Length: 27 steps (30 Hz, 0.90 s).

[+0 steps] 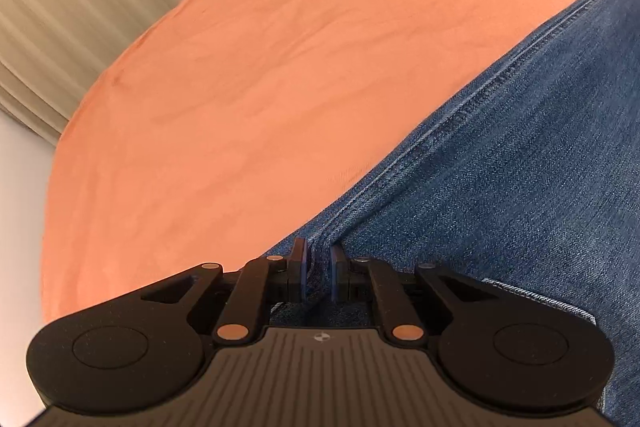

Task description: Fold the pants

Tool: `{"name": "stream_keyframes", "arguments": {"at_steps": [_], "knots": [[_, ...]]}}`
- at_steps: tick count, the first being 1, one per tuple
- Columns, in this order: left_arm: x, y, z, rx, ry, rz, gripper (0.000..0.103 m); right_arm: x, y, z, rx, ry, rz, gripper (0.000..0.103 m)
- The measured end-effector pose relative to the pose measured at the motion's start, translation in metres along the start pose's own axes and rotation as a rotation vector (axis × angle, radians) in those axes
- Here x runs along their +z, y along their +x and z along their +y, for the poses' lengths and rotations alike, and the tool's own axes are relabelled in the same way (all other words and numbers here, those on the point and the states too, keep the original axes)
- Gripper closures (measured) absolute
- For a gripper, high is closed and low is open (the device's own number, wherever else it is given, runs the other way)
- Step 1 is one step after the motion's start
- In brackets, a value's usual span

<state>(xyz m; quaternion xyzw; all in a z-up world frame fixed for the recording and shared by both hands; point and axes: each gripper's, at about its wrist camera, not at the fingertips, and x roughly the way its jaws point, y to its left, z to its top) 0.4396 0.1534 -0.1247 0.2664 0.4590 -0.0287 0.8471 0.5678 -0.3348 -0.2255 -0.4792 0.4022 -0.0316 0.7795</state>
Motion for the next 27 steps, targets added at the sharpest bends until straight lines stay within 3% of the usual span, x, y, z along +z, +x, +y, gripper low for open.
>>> {"name": "stream_keyframes", "arguments": {"at_steps": [3,7,17,20,21,22,23,25,27], "knots": [[-0.002,-0.019,0.0,0.036,-0.002,-0.07,0.092,-0.003,-0.004,0.0,-0.035,-0.001,-0.015,0.103],[-0.002,-0.065,0.012,0.045,-0.046,-0.156,0.092,-0.013,-0.051,-0.006,-0.121,0.086,-0.079,0.103],[0.014,-0.018,0.02,-0.006,-0.06,-0.032,0.089,0.007,-0.04,-0.004,-0.12,0.154,-0.04,0.103],[0.006,-0.017,0.026,0.009,-0.076,-0.016,0.064,0.009,-0.032,0.004,-0.091,0.155,-0.016,0.103],[0.006,-0.017,0.027,0.019,-0.071,-0.005,0.045,0.008,-0.031,0.006,-0.081,0.165,-0.005,0.103],[0.005,-0.02,0.027,0.024,-0.063,-0.004,0.037,0.007,-0.033,0.005,-0.074,0.184,0.0,0.097],[0.006,-0.024,0.029,0.019,-0.055,-0.012,0.029,0.007,-0.036,0.003,-0.062,0.205,0.002,0.08],[0.006,-0.038,0.033,0.003,-0.058,-0.019,0.029,0.007,-0.045,-0.002,-0.056,0.246,0.002,0.062],[0.004,-0.058,0.04,-0.016,-0.093,-0.032,0.029,0.007,-0.063,-0.01,-0.028,0.309,-0.012,0.062]]}}
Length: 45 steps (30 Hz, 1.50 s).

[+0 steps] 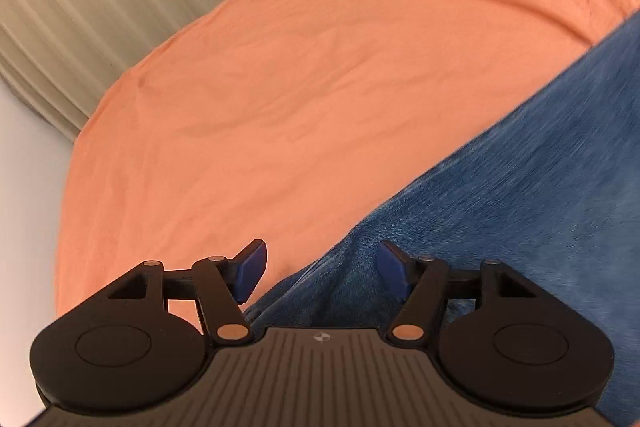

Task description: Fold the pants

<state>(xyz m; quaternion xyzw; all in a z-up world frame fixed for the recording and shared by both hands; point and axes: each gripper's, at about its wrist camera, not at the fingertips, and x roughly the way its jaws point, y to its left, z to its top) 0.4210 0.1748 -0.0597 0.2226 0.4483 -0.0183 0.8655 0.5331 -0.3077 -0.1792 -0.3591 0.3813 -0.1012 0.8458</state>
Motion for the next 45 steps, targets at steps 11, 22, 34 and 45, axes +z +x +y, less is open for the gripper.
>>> {"name": "stream_keyframes", "arguments": {"at_steps": [11,22,34,45], "knots": [[-0.068,-0.108,0.053,-0.088,-0.241,0.056,0.029,-0.024,-0.169,0.035,0.56,0.371,0.008,0.058],[-0.141,-0.126,0.095,-0.142,-0.343,0.043,0.029,-0.069,-0.31,0.144,0.862,0.327,-0.09,0.059],[-0.159,-0.053,0.139,-0.369,-0.539,-0.027,0.027,0.004,-0.312,0.169,0.715,0.344,-0.169,0.059],[-0.152,-0.004,0.151,-0.478,-0.624,-0.115,0.051,0.028,-0.269,0.192,0.675,0.285,-0.107,0.058]]}}
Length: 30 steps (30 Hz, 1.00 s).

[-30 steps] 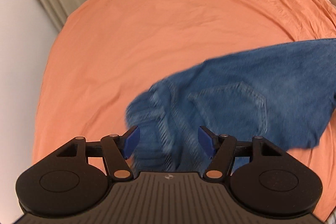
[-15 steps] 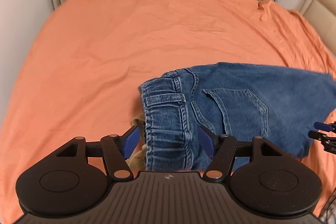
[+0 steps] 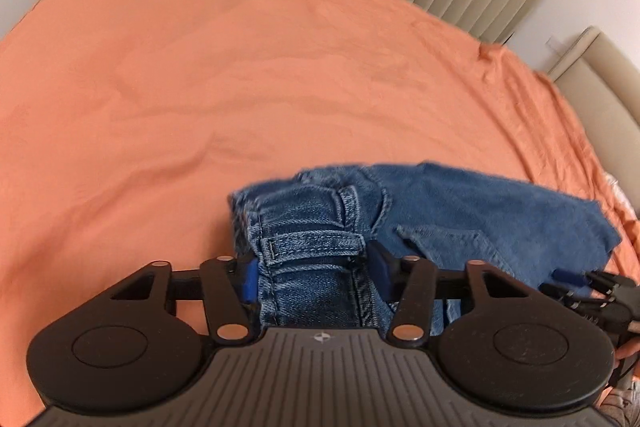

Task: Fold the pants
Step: 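Grasp the jeans waistband with the left gripper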

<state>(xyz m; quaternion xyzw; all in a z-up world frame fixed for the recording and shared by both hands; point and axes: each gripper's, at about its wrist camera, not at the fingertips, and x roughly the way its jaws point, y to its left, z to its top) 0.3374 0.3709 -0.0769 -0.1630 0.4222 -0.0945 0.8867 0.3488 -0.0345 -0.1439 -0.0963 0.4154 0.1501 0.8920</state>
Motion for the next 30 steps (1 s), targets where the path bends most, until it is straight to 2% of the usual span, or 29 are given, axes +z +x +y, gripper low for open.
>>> {"name": "stream_keyframes", "arguments": {"at_steps": [1,2,3,5,6,9,10,12,13,16,17,19,21,23,27,30], "knots": [[-0.001,-0.004,-0.002,-0.011,0.013,-0.016,0.055,-0.001,0.002,0.0,-0.001,-0.007,0.0,0.058],[-0.001,-0.008,-0.006,-0.02,0.034,-0.025,0.069,-0.002,0.004,-0.001,-0.002,-0.013,0.0,0.058],[-0.001,-0.013,-0.012,-0.019,0.062,-0.034,0.077,-0.003,0.005,-0.001,-0.001,-0.019,-0.001,0.058],[-0.001,-0.029,-0.032,0.008,0.159,-0.072,0.087,-0.004,0.006,-0.002,0.001,-0.033,0.0,0.057],[-0.001,-0.04,-0.045,0.029,0.226,-0.103,0.088,-0.004,0.005,-0.002,0.003,-0.037,-0.001,0.057],[0.01,-0.055,-0.063,0.076,0.318,-0.133,0.088,-0.005,0.006,-0.005,0.012,-0.045,-0.001,0.057],[0.014,-0.049,-0.061,0.117,0.334,-0.119,0.088,-0.005,0.006,-0.007,0.013,-0.043,0.001,0.056],[0.022,-0.022,-0.045,0.158,0.279,-0.037,0.088,-0.008,0.009,-0.009,0.018,-0.03,0.01,0.055],[0.022,-0.007,-0.037,0.17,0.252,-0.002,0.087,-0.009,0.011,-0.011,0.018,-0.019,0.012,0.054],[0.019,0.027,-0.013,0.171,0.141,0.064,0.064,-0.012,0.016,-0.012,0.014,-0.009,0.024,0.054],[0.019,0.031,-0.006,0.161,0.098,0.065,0.056,-0.013,0.017,-0.011,0.011,-0.014,0.027,0.054],[0.018,0.028,0.009,0.11,0.01,0.054,0.051,-0.013,0.018,-0.01,0.007,-0.014,0.03,0.054],[0.019,0.018,0.019,0.086,-0.06,0.043,0.03,-0.013,0.019,-0.011,0.011,-0.015,0.032,0.054],[0.016,0.0,0.02,0.074,-0.068,0.02,0.027,-0.013,0.019,-0.012,0.014,-0.01,0.034,0.054],[0.011,-0.04,0.009,0.126,-0.059,-0.033,0.024,-0.009,0.01,-0.012,0.012,0.0,0.022,0.054],[0.003,-0.062,0.001,0.133,-0.082,-0.033,0.024,-0.011,-0.01,-0.01,0.016,0.005,-0.015,0.054]]}}
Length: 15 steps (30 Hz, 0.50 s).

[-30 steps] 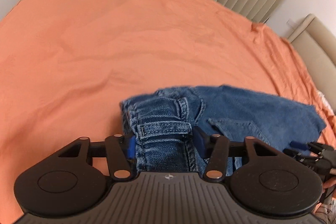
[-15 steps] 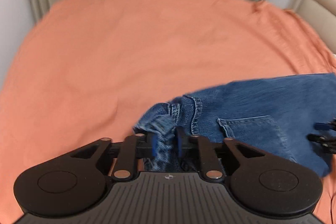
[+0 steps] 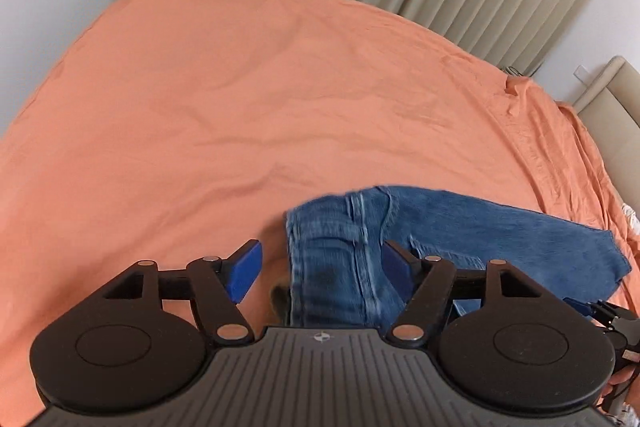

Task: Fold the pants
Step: 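Grasp the jeans waistband with the left gripper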

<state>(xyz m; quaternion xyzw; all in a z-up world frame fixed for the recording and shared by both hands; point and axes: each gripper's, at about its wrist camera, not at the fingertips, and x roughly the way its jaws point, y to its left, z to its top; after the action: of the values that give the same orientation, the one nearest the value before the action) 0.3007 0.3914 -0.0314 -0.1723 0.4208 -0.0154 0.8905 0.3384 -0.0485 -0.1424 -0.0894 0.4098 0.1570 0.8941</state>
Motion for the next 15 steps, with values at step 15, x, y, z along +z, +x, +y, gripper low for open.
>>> {"name": "stream_keyframes", "arguments": {"at_steps": [15], "knots": [[-0.081,-0.05,0.022,-0.04,-0.297,-0.115,0.034,-0.075,-0.078,0.026,0.092,0.029,0.007,0.055]]}}
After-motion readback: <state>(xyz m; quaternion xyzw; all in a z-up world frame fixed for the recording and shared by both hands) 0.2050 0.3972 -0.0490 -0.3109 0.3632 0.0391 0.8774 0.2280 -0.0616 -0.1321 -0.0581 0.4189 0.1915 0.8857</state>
